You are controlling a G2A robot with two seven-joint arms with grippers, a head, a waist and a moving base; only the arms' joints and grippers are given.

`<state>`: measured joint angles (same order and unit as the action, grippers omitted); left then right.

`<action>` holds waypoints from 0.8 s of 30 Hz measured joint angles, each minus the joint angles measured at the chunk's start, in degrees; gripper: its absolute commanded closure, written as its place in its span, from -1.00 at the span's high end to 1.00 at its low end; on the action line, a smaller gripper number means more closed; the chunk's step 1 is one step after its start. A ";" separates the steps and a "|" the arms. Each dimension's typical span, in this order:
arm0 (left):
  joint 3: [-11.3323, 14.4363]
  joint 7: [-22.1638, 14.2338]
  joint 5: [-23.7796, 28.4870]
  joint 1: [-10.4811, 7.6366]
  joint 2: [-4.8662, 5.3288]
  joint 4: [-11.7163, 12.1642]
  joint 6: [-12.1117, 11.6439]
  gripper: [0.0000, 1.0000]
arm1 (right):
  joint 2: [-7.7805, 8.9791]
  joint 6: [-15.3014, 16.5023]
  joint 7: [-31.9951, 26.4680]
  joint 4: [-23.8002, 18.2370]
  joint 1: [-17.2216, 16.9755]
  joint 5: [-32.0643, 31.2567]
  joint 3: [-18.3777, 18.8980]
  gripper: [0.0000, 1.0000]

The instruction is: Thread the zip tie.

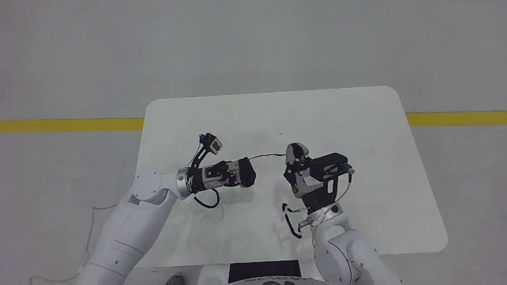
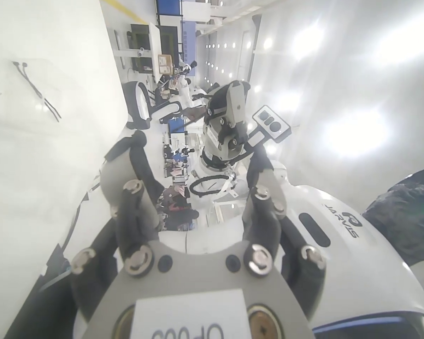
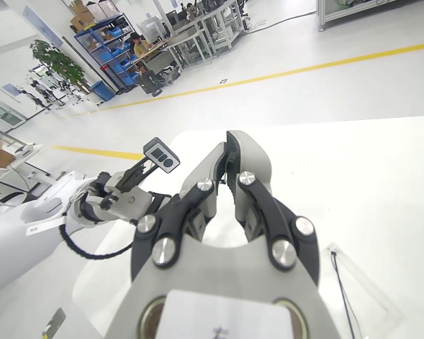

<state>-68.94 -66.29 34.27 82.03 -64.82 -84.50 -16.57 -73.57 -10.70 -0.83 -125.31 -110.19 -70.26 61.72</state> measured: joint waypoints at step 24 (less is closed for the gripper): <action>1.47 0.23 3.28 -0.72 0.70 0.61 -2.30 -0.18 | 1.03 7.09 -2.12 -0.05 -1.45 -4.36 -0.44 -1.00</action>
<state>-67.47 -66.06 37.55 81.32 -64.12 -83.90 -18.87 -72.53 -3.62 -2.94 -125.37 -111.64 -74.62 61.28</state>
